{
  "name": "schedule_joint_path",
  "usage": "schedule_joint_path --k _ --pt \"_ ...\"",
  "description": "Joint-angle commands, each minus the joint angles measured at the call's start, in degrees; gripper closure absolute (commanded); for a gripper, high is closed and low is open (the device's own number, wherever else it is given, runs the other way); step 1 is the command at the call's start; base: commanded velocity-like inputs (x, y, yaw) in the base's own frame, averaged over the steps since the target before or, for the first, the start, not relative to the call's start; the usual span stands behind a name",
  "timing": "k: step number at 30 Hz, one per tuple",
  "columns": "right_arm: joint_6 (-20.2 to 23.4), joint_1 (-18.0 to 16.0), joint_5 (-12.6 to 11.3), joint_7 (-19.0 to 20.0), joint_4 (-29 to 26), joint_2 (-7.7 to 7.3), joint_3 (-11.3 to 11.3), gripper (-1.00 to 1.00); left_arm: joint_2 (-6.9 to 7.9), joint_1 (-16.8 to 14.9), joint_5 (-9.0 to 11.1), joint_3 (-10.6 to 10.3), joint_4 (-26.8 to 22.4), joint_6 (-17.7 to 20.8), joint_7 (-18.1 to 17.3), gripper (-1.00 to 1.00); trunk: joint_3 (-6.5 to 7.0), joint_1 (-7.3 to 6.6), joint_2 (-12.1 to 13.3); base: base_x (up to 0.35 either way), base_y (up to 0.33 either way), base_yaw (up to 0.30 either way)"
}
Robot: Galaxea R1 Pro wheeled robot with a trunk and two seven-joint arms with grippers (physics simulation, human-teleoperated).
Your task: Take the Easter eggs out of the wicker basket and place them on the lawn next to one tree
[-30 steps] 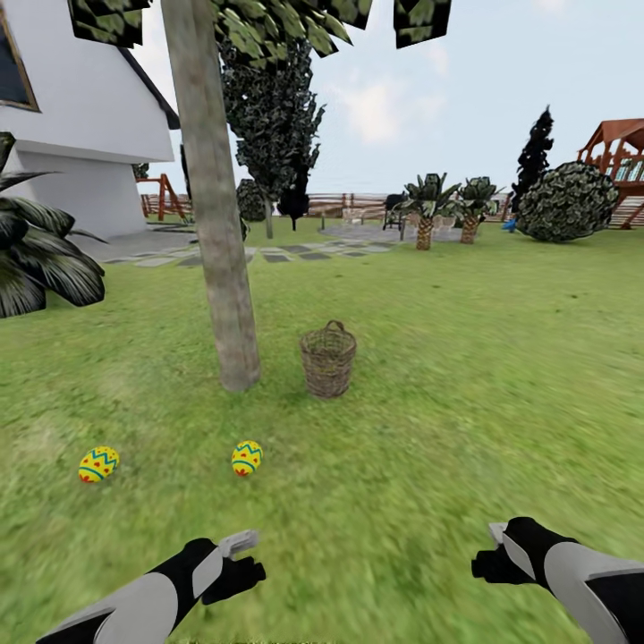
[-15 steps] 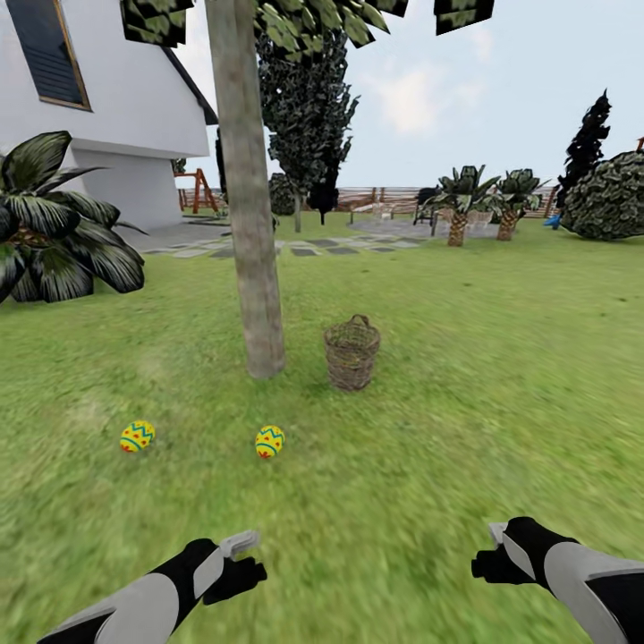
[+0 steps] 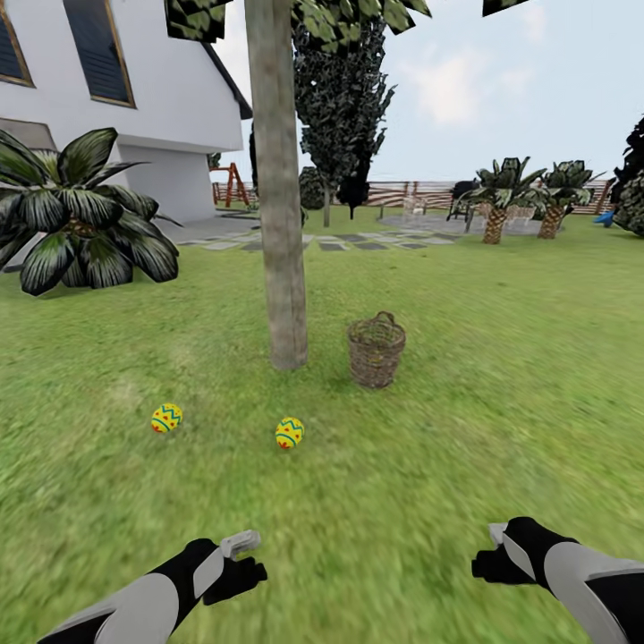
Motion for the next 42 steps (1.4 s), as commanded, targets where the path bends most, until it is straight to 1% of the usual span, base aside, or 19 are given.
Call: schedule_joint_path --k 1,8,13,16,21,39,42 --pt "0.1 -0.1 -0.5 0.2 0.1 -0.02 0.5 -1.00 -0.02 0.0 -0.1 0.2 -0.1 0.4 -0.1 -1.00 -0.13 0.02 0.0 0.294 0.000 0.212" --pt "0.1 -0.1 -0.5 0.2 0.1 -0.02 0.5 -1.00 -0.02 0.0 0.0 0.2 -0.1 0.3 -0.1 -1.00 -0.62 0.02 0.0 0.328 -0.011 0.212" --pt "0.1 -0.1 -0.5 0.2 0.1 -0.02 0.5 -1.00 -0.12 0.0 -0.1 0.2 -0.1 0.3 -0.1 -1.00 -0.93 0.02 0.0 0.293 -0.152 0.189" --pt "0.2 -0.1 -0.5 0.2 0.1 -0.02 0.5 -1.00 -0.53 0.0 -0.1 0.2 -0.1 0.3 0.2 -1.00 -0.96 0.02 0.0 0.260 -0.209 0.037" --pt "0.2 -0.1 -0.5 0.2 0.1 -0.02 0.5 -1.00 -0.86 0.0 -0.1 0.2 -0.1 0.3 0.3 -1.00 -0.97 0.02 0.0 0.218 -0.269 0.005" --pt "0.1 -0.1 -0.5 0.2 0.1 0.21 0.5 -1.00 -0.94 0.0 -0.2 0.2 -0.1 0.3 0.4 -1.00 -0.97 0.02 0.0 0.139 -0.315 0.000" --pt "0.1 -0.1 -0.5 0.2 0.1 0.24 0.5 -1.00 -0.98 0.0 -0.2 0.2 -0.1 0.3 0.4 -1.00 -1.02 0.02 0.0 0.109 -0.329 -0.110"
